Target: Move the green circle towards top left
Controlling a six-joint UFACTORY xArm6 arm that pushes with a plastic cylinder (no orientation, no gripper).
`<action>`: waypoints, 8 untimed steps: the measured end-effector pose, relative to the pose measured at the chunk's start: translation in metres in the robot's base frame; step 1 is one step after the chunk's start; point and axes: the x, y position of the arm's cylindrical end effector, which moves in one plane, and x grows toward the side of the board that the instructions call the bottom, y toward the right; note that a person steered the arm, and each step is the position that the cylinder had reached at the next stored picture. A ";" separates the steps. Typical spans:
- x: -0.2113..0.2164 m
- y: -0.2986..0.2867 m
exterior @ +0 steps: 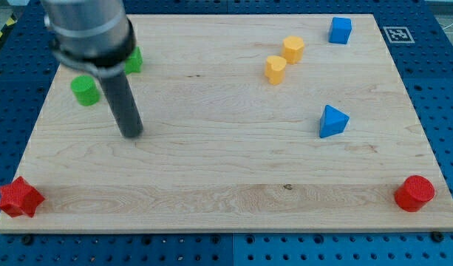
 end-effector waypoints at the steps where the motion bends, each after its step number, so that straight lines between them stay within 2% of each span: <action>1: 0.023 0.006; 2: 0.022 -0.024; 3: 0.001 -0.099; 4: 0.000 -0.102; 5: -0.062 -0.083; 8: -0.158 -0.074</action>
